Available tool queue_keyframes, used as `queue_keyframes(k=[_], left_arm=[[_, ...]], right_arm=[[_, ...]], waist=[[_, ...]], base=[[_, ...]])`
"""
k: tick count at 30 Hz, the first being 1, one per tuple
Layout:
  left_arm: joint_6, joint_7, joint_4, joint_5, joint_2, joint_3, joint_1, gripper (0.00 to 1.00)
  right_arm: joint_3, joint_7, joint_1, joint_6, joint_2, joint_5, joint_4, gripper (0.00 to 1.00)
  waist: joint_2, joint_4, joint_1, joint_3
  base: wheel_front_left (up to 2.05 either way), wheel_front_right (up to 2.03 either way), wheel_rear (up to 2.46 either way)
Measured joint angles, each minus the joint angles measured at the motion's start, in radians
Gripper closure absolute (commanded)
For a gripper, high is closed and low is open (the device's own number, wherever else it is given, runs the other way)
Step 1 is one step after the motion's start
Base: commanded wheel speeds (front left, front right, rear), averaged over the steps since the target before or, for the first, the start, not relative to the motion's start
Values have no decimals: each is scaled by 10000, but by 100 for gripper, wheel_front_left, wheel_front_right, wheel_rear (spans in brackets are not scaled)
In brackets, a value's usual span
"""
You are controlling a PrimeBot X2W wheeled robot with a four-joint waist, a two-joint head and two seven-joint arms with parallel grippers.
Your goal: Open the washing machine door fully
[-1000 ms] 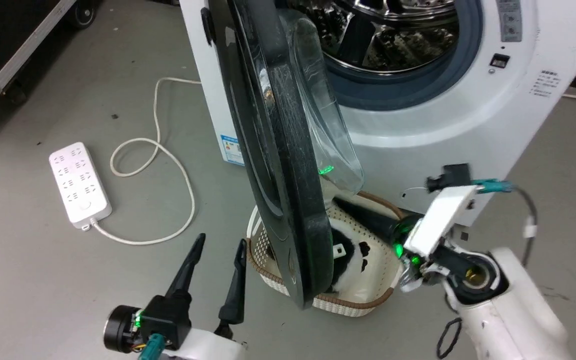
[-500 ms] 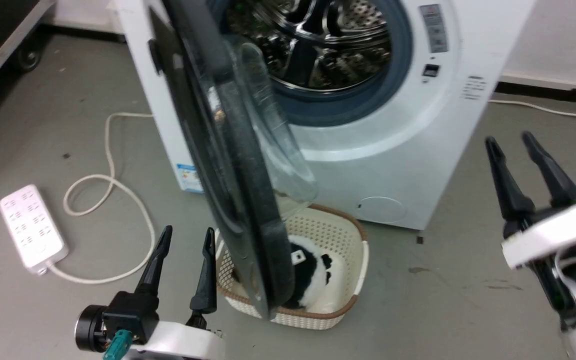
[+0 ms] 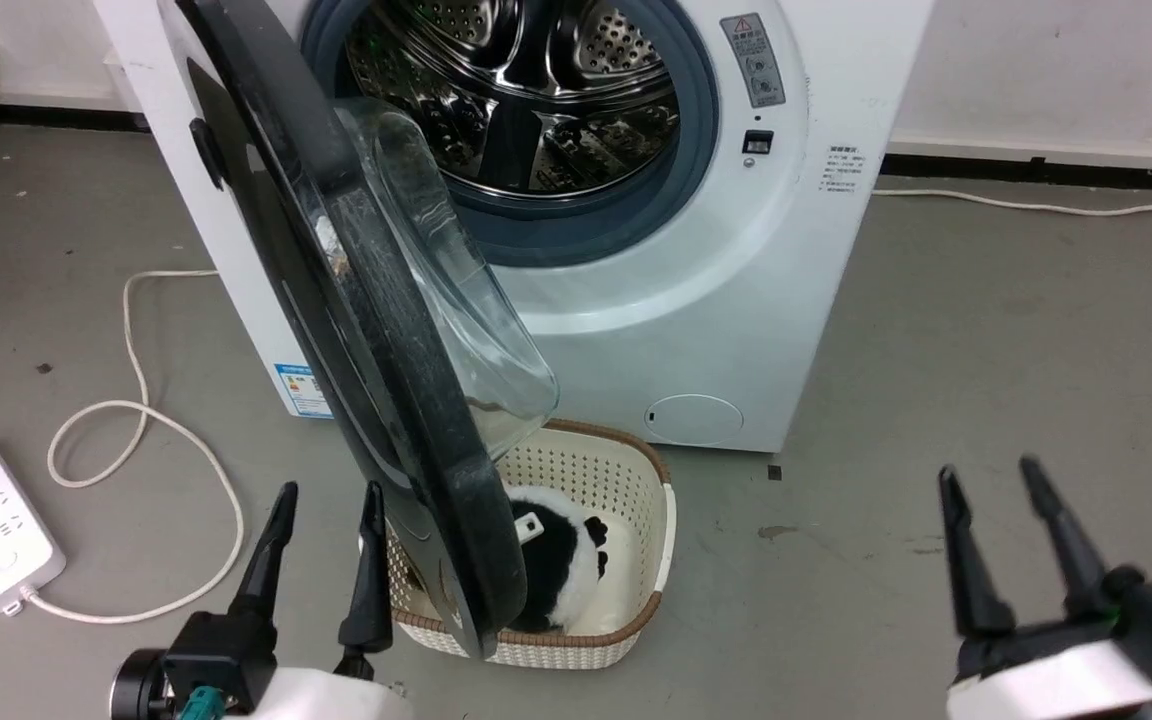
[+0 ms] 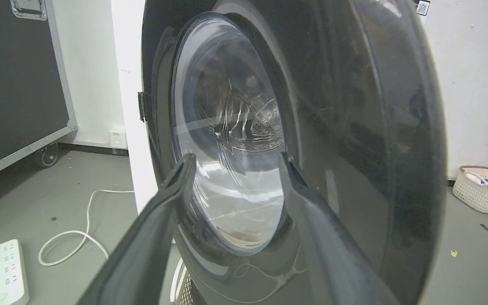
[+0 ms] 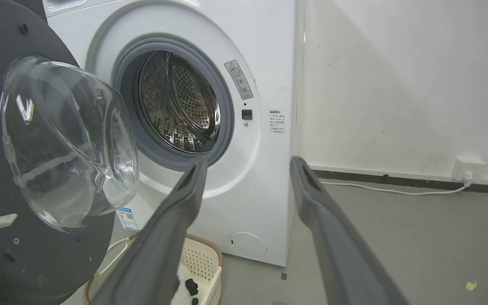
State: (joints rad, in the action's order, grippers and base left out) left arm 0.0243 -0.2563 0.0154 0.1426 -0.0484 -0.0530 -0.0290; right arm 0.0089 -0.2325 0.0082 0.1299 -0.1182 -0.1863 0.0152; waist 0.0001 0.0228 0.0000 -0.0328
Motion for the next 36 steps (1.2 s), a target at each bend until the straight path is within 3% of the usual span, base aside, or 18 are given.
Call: queue_keyframes(k=[6,16,17,18,19,28,30,36], left_arm=[[67,0,-274,-90,2,69,-258,0],[136,-2,-579,-96,0,81,-282,0],[136,0,-564,-88,0,79,-281,15],[138,0,-554,-88,0,77,-281,89],[169,0,-533,-88,0,67,-280,100],[128,-2,178,-171,2,462,-251,100],[-470,-8,1622,453,0,1352,395,100],[-608,-13,3279,731,0,2084,1194,100]], right_arm=[[-105,-121,517,0,518,-96,-198,0],[-82,-178,575,0,610,-219,-512,0],[-71,-196,575,0,614,-219,-533,0],[-65,-201,574,0,617,-219,-543,0],[-54,-203,573,0,617,-221,-548,0],[-19,-205,546,0,631,-357,-560,0],[36,-238,537,0,633,-353,-556,0],[90,-245,534,0,635,-353,-575,0]], waist=[[0,-29,0,30],[0,29,1,37],[-1,33,0,33],[0,35,0,28],[-1,35,0,20],[0,109,0,43],[0,119,1,67],[-1,61,1,83]], base=[[0,0,0],[0,0,0],[0,0,0],[0,0,0],[0,0,0],[0,0,0],[0,0,0],[0,0,0]])
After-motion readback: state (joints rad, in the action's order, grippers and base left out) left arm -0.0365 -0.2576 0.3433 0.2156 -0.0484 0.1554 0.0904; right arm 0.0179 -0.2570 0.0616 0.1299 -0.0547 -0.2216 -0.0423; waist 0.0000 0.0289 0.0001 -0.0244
